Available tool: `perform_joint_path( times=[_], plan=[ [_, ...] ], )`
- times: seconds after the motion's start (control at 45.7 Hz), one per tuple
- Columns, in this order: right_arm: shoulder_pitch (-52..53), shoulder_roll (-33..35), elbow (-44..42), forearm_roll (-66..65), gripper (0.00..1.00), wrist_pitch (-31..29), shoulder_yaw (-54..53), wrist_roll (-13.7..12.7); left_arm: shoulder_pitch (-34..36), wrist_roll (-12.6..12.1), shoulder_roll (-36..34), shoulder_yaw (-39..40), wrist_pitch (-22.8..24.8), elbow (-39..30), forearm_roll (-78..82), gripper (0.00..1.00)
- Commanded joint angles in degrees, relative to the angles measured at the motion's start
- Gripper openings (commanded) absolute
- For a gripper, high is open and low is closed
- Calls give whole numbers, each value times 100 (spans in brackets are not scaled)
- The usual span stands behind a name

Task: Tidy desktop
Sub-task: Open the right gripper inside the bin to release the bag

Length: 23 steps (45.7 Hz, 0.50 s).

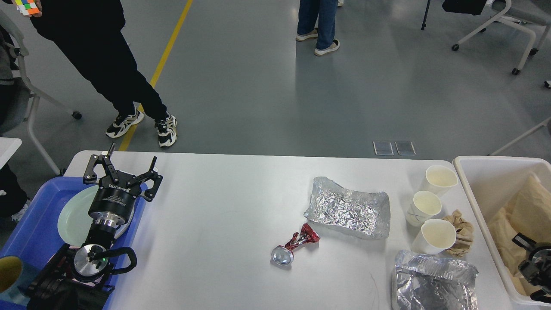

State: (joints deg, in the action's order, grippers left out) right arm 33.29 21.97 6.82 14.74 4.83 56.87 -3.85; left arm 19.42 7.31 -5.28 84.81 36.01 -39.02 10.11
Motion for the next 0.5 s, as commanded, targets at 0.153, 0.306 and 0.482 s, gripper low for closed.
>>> perform_joint_path(
  times=[0.153, 0.306, 0.482],
  plan=[
    [-279, -167, 4, -59, 0, 0, 17, 7, 0, -1, 1, 0, 2, 0, 0, 96],
    [-288, -167, 4, -33, 0, 0, -44, -2, 0, -1, 1, 0, 3, 0, 0, 96],
    [-280, -114, 4, 20, 62, 543, -71, 7, 0, -1, 1, 0, 3, 0, 0, 96]
  ],
)
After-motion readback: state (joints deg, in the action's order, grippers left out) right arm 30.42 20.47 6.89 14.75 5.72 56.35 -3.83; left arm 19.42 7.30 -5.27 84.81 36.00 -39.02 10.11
